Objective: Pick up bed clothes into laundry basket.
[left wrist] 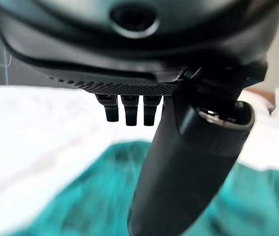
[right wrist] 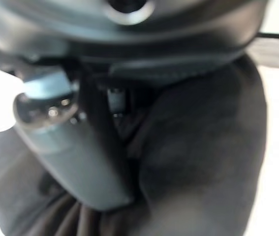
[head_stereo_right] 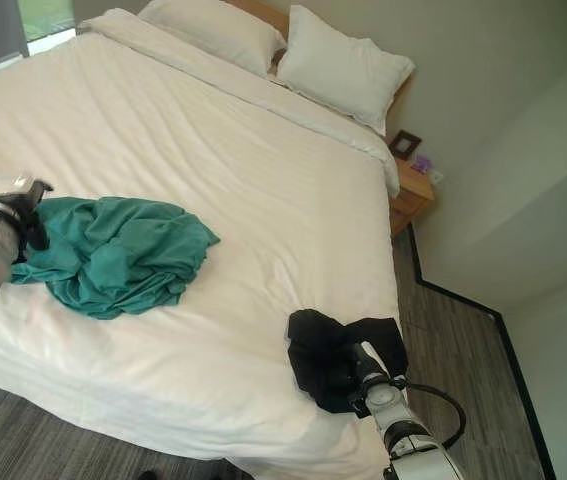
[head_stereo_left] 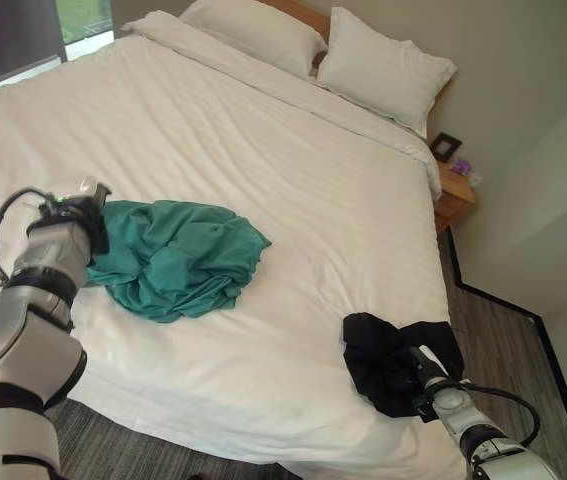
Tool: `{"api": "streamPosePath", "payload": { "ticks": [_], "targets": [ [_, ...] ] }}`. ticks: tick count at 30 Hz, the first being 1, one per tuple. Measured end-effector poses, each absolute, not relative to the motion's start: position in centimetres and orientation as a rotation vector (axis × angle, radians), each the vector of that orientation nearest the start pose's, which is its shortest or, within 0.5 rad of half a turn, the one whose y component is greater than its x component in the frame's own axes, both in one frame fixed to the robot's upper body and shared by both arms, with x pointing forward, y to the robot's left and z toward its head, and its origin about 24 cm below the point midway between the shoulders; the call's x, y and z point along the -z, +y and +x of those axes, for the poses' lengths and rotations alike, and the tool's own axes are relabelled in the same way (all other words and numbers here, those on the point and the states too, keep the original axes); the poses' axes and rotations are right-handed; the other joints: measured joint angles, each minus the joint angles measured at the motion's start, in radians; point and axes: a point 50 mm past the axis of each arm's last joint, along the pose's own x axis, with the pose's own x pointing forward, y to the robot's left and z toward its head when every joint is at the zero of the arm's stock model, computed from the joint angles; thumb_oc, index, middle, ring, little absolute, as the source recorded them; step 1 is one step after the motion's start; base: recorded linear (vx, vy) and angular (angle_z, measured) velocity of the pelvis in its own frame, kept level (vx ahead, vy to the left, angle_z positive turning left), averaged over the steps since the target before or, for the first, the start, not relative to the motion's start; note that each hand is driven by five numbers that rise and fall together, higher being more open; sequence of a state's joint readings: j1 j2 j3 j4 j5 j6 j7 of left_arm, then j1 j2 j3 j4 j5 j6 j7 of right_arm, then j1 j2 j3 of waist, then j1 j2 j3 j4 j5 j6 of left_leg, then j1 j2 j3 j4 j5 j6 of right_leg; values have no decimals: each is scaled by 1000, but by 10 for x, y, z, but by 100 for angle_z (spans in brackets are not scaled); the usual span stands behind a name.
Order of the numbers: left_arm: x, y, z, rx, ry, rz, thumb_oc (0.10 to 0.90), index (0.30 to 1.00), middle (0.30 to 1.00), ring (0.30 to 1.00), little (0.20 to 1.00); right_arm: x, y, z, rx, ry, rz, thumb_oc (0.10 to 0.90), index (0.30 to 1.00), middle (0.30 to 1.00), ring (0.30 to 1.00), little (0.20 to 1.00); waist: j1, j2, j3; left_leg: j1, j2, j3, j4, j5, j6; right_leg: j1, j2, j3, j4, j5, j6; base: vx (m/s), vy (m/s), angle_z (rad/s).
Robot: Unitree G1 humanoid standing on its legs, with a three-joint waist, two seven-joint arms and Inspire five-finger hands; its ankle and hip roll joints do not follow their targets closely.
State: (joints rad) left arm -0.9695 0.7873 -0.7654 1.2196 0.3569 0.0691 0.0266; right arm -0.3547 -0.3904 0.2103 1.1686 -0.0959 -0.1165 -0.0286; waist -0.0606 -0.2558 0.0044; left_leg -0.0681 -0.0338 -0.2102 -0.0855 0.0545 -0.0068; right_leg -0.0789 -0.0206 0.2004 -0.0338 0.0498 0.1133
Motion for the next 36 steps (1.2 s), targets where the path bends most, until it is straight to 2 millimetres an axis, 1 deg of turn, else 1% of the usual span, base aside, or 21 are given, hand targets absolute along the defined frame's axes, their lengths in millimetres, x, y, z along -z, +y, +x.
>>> {"api": "streamPosePath", "payload": {
  "ticks": [1, 3, 5, 8, 11, 13, 14, 15, 17, 20, 22, 23, 25, 28, 29, 31, 32, 33, 34, 35, 36],
  "targets": [
    [-116, 334, 361, -122, 519, 1523, 800, 900, 900, 900, 900, 77, -261, 248, -11, 706, -591, 400, 300, 300, 300, 300, -2, -6, 7, -3, 2, 5, 0, 0, 0, -3, -3, -1, -3, 0, 0, -36, 16, -9],
    [-117, 329, 363, -143, 467, 1537, 800, 900, 900, 900, 900, 77, -262, 247, -16, 708, -603, 400, 300, 300, 300, 300, 0, -16, 13, -5, -3, 9, 0, 0, 0, -3, -9, -1, -8, 0, 0, -51, 13, 0],
    [-107, 314, 367, -121, 445, 1507, 800, 900, 900, 900, 900, 71, -267, 250, -41, 687, -681, 400, 300, 300, 300, 300, 1, 5, 27, -8, -6, 2, 0, 0, 0, -7, -11, 2, 0, 5, 3, -32, 2, 9],
    [-106, 315, 366, -145, 440, 1494, 800, 900, 900, 900, 900, 68, -267, 252, -42, 666, -691, 400, 300, 300, 300, 300, 2, 8, 33, -14, -8, 5, 0, 1, 2, -9, -13, 0, -9, 6, 4, 0, 0, 0],
    [-94, 295, 370, -94, 424, 1609, 800, 900, 900, 900, 900, 62, -270, 256, -54, 645, -748, 400, 300, 300, 300, 300, 21, 21, 45, -15, -9, 10, 0, 2, 3, -5, -16, 1, -20, 5, 5, 8, 16, -3],
    [-95, 293, 371, -81, 414, 1615, 800, 900, 900, 900, 900, 61, -269, 257, -58, 634, -749, 400, 300, 300, 300, 300, 23, 22, 46, -14, -13, 12, 0, 2, 4, -2, -16, 1, -24, 5, 5, 14, 7, -4],
    [-95, 292, 372, -73, 413, 1612, 544, 516, 516, 516, 516, 60, -268, 258, -64, 624, -758, 400, 300, 300, 300, 300, 23, 24, 48, -13, -15, 12, 0, 2, 4, -1, -16, 1, -29, 5, 5, 43, 3, -1],
    [-97, 287, 373, -46, 400, 1596, 400, 300, 300, 300, 300, 55, -270, 260, -66, 599, -774, 400, 300, 300, 300, 300, 25, 37, 59, -10, -11, 13, 0, 4, 7, 8, -19, 0, -40, 5, 4, 49, -11, 0],
    [-100, 286, 372, -15, 390, 1559, 400, 300, 300, 300, 300, 50, -270, 263, -71, 573, -788, 400, 300, 300, 300, 300, 23, 51, 77, 9, -14, 17, -1, 4, 6, 36, -25, -1, -53, 6, 4, 62, -28, -6],
    [-112, 287, 365, 64, 309, 1500, 400, 300, 300, 300, 300, 42, -274, 263, -52, 536, -771, 400, 300, 300, 300, 300, 28, 88, 104, 37, -15, 23, -1, 5, 7, 68, -27, -7, -63, 1, -2, 38, -72, -9],
    [-122, 274, 350, 129, 146, 1342, 400, 300, 300, 300, 300, 35, -283, 259, -9, 508, -721, 400, 300, 300, 300, 300, 33, 128, 131, 61, -14, 10, 0, 6, 7, 95, -26, -30, -57, 1, -3, 27, -93, 11],
    [-121, 268, 342, 143, 97, 1270, 400, 300, 300, 300, 300, 35, -288, 255, 7, 507, -707, 400, 300, 300, 300, 300, 33, 135, 133, 70, -14, 1, 0, 6, 7, 107, -24, -47, -57, 1, -4, -1, -67, 23],
    [-109, 262, 331, 168, 71, 1142, 400, 300, 300, 300, 300, 34, -295, 249, 31, 514, -704, 400, 300, 300, 300, 300, 47, 154, 134, 75, -12, -20, 1, 6, 6, 123, -22, -65, -57, -6, -14, -23, -116, 20],
    [-94, 276, 292, 79, 51, 931, 400, 300, 300, 300, 300, 28, -297, 243, 41, 493, -675, 400, 300, 300, 300, 300, 37, 159, 138, 79, -18, -34, 5, 5, 2, 134, -24, -104, -57, -27, -47, -65, -125, 20],
    [-75, 285, 269, 33, 102, 823, 400, 300, 300, 300, 300, 27, -302, 235, 61, 499, -672, 400, 300, 300, 300, 300, 49, 175, 140, 79, -17, -61, 13, 6, -1, 147, -18, -127, -61, -29, -48, -88, -65, 68],
    [-56, 295, 253, -16, 181, 741, 400, 300, 300, 300, 300, 28, -314, 226, 77, 539, -686, 400, 300, 300, 300, 300, 54, 183, 144, 70, -22, -112, 16, 16, -17, 159, -17, -172, -65, -39, -61, -190, -16, 80],
    [-46, 304, 249, -40, 254, 736, 400, 300, 300, 300, 300, 25, -324, 223, 91, 558, -698, 400, 300, 300, 300, 300, 80, 187, 148, 64, -20, -136, 13, 29, -30, 154, -13, -179, -64, -44, -72, -247, -2, 56],
    [-44, 309, 245, -59, 274, 733, 400, 300, 300, 300, 300, 22, -325, 227, 85, 563, -706, 400, 300, 300, 300, 300, 101, 187, 150, 57, -17, -136, 19, 32, -35, 143, -12, -175, -60, -40, -77, -320, 58, 6],
    [-42, 321, 235, -112, 297, 707, 400, 300, 300, 300, 300, 15, -331, 234, 91, 569, -718, 400, 300, 300, 300, 300, 120, 189, 170, 33, -21, -123, 61, 16, -58, 129, -14, -160, -53, -47, -91, -142, 57, -24],
    [-41, 324, 232, -127, 307, 698, 400, 300, 300, 300, 300, 8, -332, 242, 105, 548, -718, 400, 300, 300, 300, 300, 130, 201, 178, 24, -15, -125, 74, 15, -60, 124, -11, -159, -49, -43, -96, -182, 85, -29],
    [-41, 328, 226, -154, 310, 678, 400, 300, 300, 300, 300, 4, -332, 248, 114, 536, -708, 400, 300, 300, 300, 300, 142, 198, 180, 22, -10, -113, 80, 3, -87, 113, -12, -144, -41, -34, -112, -80, 76, -68]
  ]
}}
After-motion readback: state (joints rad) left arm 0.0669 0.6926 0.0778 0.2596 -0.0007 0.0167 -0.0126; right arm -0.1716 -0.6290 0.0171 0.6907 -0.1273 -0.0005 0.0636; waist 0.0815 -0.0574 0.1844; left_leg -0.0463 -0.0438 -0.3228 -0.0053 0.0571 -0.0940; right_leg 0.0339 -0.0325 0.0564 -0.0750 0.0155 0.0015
